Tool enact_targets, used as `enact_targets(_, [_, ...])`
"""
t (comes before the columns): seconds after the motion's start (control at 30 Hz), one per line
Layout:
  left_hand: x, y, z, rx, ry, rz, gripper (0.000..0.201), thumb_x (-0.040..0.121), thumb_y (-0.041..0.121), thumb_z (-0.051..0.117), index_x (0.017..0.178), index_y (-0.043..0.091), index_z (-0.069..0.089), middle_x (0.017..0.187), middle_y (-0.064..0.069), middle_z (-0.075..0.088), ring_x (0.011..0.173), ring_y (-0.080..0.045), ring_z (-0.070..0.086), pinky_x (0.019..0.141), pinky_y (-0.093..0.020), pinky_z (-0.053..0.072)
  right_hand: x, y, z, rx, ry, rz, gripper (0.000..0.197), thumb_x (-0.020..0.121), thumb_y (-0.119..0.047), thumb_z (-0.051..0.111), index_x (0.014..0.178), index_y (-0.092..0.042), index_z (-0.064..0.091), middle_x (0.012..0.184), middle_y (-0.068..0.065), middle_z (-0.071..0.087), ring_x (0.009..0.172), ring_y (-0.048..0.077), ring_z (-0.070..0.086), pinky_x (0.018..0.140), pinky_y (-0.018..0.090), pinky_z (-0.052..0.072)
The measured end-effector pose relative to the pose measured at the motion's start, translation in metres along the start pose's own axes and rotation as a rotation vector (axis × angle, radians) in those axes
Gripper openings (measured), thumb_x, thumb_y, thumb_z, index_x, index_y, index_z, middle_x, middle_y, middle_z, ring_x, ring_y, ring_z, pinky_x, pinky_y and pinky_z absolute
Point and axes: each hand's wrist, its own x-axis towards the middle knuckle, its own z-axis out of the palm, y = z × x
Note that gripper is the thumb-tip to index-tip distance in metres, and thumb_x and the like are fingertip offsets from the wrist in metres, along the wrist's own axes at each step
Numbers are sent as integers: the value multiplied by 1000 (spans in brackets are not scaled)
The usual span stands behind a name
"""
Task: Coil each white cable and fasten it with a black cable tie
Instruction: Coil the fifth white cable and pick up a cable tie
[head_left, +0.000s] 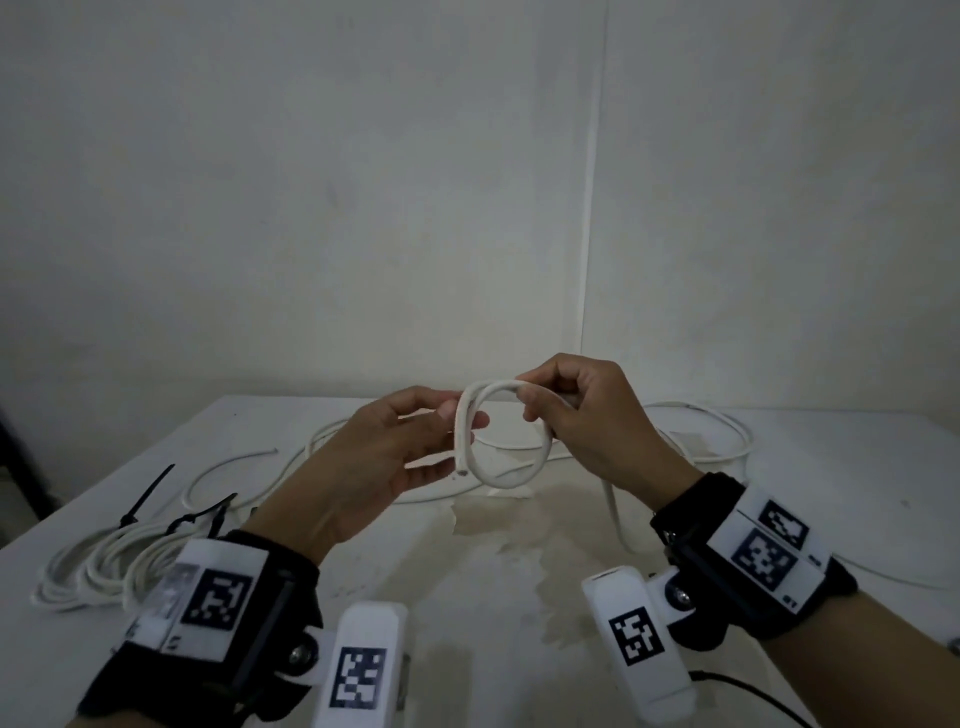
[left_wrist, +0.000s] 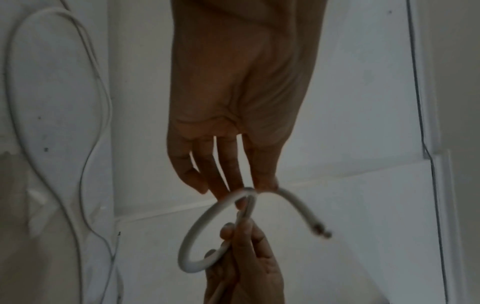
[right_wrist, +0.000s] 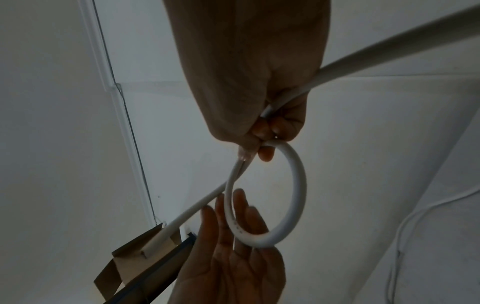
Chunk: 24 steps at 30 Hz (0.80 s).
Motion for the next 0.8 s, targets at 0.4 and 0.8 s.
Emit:
enact_targets(0.4, [0, 0, 7, 48, -47, 10, 24, 62, 13, 67, 83, 4, 60, 63, -3, 68, 54, -12, 63, 57, -24, 56, -5, -5, 2, 49, -76, 9, 14, 86, -7, 60, 75, -15, 62, 59, -3, 61, 46, -2, 51, 50, 8, 37])
enact_targets(0.8, [4, -17, 12, 695, 194, 261, 4, 86, 16, 62, 89, 14, 65, 66, 2, 66, 55, -1, 61, 64, -17, 51, -8, -3, 0, 147, -105, 244, 18, 89, -7, 57, 71, -10, 58, 48, -3, 56, 36, 5, 39, 41, 17, 33])
